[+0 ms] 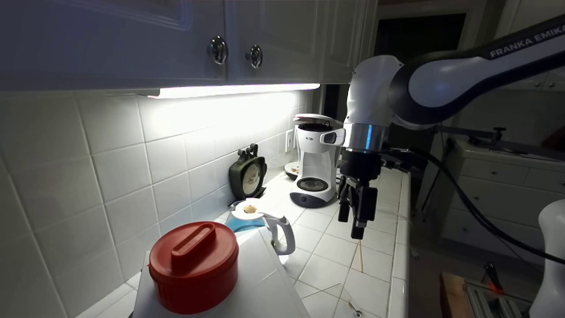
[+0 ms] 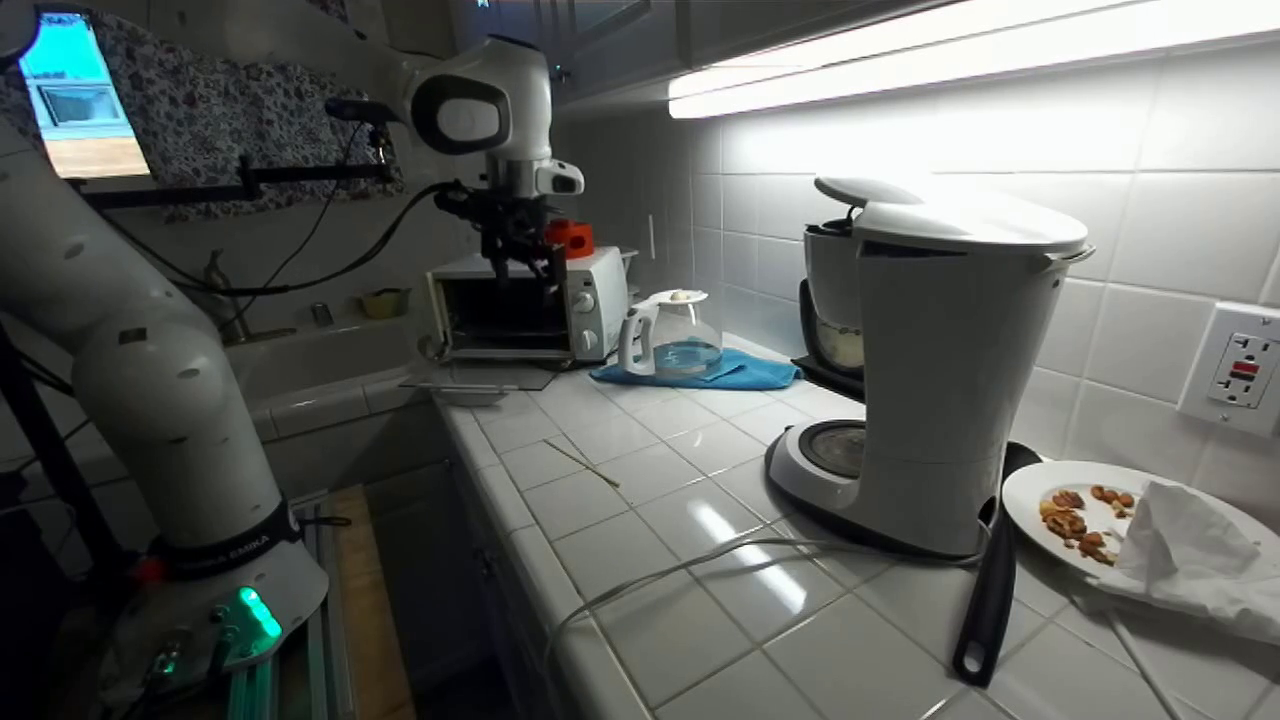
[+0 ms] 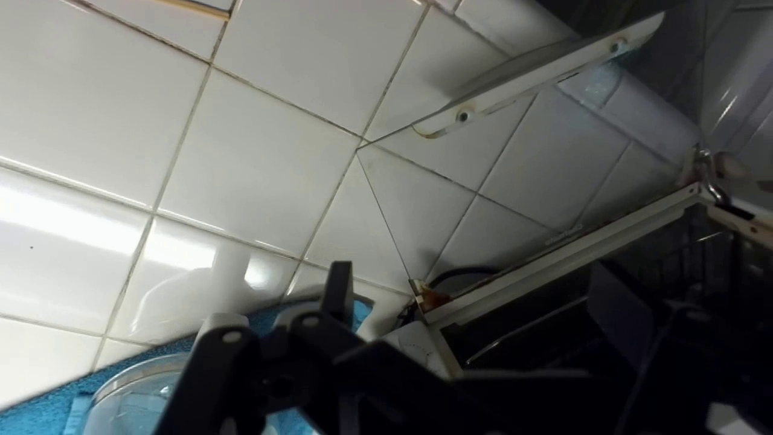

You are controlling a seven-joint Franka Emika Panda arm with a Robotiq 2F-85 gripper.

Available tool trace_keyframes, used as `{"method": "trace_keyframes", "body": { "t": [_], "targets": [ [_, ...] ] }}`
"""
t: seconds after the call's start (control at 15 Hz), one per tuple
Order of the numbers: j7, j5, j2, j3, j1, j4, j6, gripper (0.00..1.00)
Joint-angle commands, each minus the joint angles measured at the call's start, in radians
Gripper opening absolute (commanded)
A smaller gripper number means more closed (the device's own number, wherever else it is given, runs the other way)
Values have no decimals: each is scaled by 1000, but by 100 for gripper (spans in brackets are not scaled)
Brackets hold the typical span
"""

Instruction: Close the oven door.

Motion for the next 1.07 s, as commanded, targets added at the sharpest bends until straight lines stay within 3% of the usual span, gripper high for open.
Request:
{"method": "trace_keyframes", "body": {
  "t": [0.0,0.47,1.0],
  "targets": [
    [-112,86,8,-29,24,-14,21,100],
    [-263,182,24,-51,23,-27,6,100],
    [-326,228,37,-63,7,-55,24,100]
  ]
}}
